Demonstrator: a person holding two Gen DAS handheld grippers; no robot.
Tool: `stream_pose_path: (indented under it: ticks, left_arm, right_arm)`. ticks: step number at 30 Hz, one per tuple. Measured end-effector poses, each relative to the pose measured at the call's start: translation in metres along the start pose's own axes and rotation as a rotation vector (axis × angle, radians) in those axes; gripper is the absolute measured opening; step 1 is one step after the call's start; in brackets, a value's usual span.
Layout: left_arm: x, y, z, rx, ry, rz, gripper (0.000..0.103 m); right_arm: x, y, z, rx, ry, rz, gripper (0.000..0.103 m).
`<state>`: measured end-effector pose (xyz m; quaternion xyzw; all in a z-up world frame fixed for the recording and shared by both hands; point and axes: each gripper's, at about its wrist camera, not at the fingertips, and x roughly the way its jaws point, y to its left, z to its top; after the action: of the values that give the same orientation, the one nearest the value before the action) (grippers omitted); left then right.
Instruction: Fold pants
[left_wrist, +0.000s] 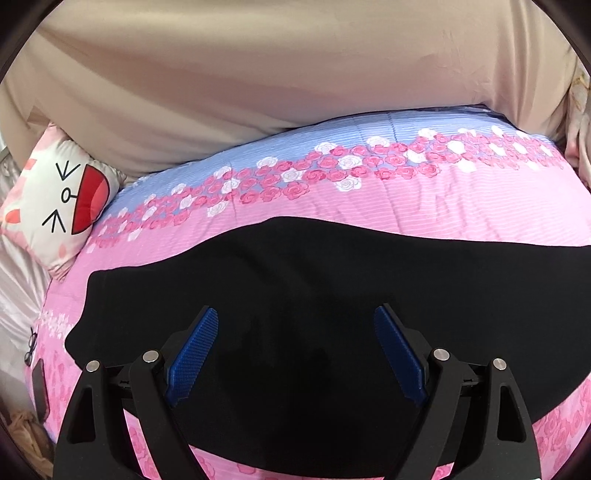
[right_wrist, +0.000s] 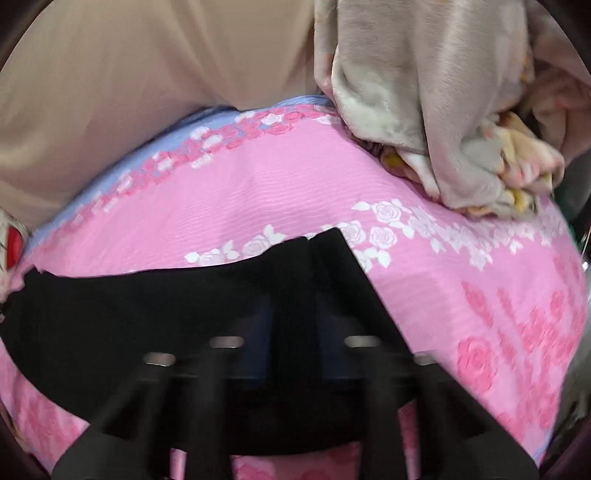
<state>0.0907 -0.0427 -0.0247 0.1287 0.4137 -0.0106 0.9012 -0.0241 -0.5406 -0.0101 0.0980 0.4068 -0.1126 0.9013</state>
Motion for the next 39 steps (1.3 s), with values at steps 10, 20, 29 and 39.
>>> stream_pose_path:
  ticks: [10, 20, 29, 39]
  left_arm:
    - [0.007, -0.009, 0.001, 0.007, 0.030, 0.008, 0.084]
    - [0.017, -0.019, -0.008, 0.029, 0.058, -0.014, 0.084]
    - [0.006, -0.018, -0.010, 0.037, 0.025, -0.006, 0.085]
    - [0.021, -0.015, -0.013, 0.030, 0.064, -0.018, 0.085]
  right_arm:
    - [-0.003, -0.017, 0.013, 0.014, -0.041, -0.046, 0.032]
    - [-0.012, -0.018, 0.014, 0.069, -0.067, -0.026, 0.054]
    - [0.027, -0.032, 0.021, 0.123, -0.027, 0.001, 0.026]
    - [-0.036, -0.052, -0.046, 0.301, -0.065, 0.064, 0.075]
